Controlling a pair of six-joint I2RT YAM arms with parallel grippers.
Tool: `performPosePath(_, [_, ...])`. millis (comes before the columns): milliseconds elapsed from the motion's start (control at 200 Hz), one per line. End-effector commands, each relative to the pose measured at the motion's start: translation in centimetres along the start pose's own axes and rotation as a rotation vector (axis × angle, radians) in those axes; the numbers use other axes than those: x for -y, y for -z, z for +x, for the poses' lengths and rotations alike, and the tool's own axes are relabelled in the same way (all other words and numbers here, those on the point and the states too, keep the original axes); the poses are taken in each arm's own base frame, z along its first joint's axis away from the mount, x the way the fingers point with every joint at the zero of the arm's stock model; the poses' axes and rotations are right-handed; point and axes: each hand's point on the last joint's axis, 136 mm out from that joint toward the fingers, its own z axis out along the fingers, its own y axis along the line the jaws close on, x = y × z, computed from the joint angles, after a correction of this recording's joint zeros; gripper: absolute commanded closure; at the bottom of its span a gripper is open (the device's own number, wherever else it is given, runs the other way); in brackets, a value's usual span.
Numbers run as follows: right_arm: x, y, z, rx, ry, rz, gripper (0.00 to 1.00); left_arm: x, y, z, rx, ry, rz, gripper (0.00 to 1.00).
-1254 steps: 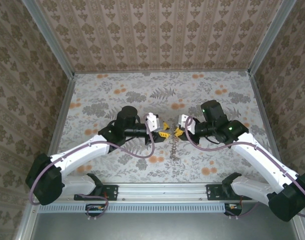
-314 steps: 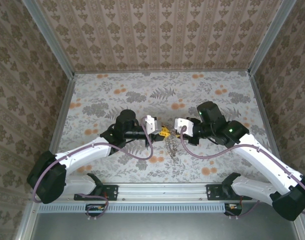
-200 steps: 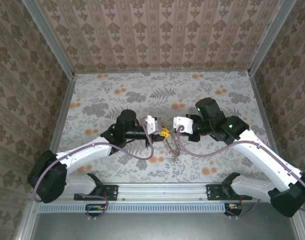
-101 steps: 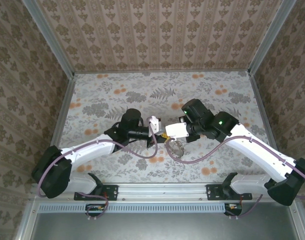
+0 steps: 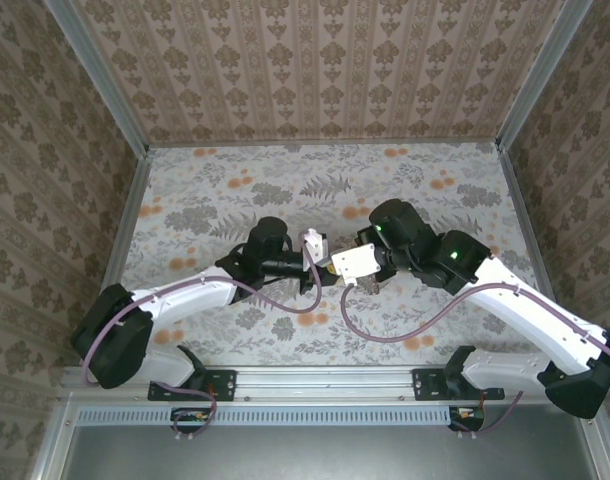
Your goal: Put the keys on the keyring
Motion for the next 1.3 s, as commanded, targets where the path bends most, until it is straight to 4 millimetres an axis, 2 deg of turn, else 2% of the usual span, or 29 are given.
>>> performPosePath(0, [1.5, 0.3, 0.8, -0.061, 0.101, 0.077, 1.00, -1.1, 1.2, -1.5, 0.055, 0.000, -0.079, 0.72])
performPosePath(135, [2.8, 0.5, 1.6, -0.120, 0.224, 0.121, 1.00, -2.1, 3.4, -1.2, 0.045, 0.033, -0.167, 0.63])
performPosePath(190, [3.5, 0.6, 1.8, -0.148, 0.290, 0.150, 1.00, -3.5, 4.7, -0.5, 0.010, 0.074, -0.264, 0.58])
performPosePath(345, [5.9, 0.7, 2.3, -0.223, 0.472, 0.251, 1.00, -7.5, 10.0, 2.6, -0.073, 0.275, -0.546, 0.40])
performPosePath(470, [7.4, 0.8, 2.6, -0.264, 0.565, 0.305, 1.00, -9.4, 14.2, 4.7, -0.075, 0.425, -0.721, 0.26])
performPosePath(540, [7.7, 0.9, 2.6, -0.252, 0.564, 0.298, 1.00, -9.8, 15.9, 5.7, -0.081, 0.463, -0.789, 0.22])
performPosePath(585, [7.7, 0.7, 2.6, -0.242, 0.544, 0.285, 1.00, -10.0, 16.9, 6.3, -0.096, 0.484, -0.838, 0.12])
performPosePath(605, [7.7, 0.6, 2.6, -0.240, 0.535, 0.277, 1.00, -10.2, 17.5, 6.6, -0.102, 0.492, -0.871, 0.02])
performPosePath(615, [7.7, 0.5, 2.6, -0.237, 0.531, 0.274, 1.00, -10.3, 17.8, 6.8, -0.106, 0.501, -0.889, 0.00])
performPosePath(660, [7.6, 0.1, 2.5, -0.230, 0.510, 0.251, 1.00, -10.5, 18.8, 7.5, -0.121, 0.537, -0.951, 0.00])
performPosePath(680, [7.5, -0.2, 2.4, -0.223, 0.496, 0.241, 1.00, -11.0, 20.1, 8.0, -0.124, 0.568, -1.004, 0.00])
performPosePath(730, [7.2, -1.0, 2.0, -0.195, 0.457, 0.218, 1.00, -11.4, 21.6, 8.9, -0.130, 0.633, -1.071, 0.00])
performPosePath(920, [6.4, -4.7, -1.2, -0.101, 0.235, 0.106, 1.00, -11.7, 26.0, 11.9, -0.139, 0.862, -1.243, 0.00])
performPosePath(950, [6.0, -5.9, -1.8, -0.097, 0.206, 0.070, 1.00, -11.6, 26.5, 12.1, -0.139, 0.886, -1.258, 0.00])
performPosePath(1160, [6.1, -9.8, -6.2, -0.064, -0.093, 0.015, 1.00, -11.2, 29.1, 12.4, -0.144, 0.892, -1.353, 0.00])
performPosePath(1295, [4.9, -12.7, -7.4, -0.070, -0.327, -0.053, 1.00, -11.3, 29.5, 11.9, -0.135, 0.839, -1.354, 0.00])
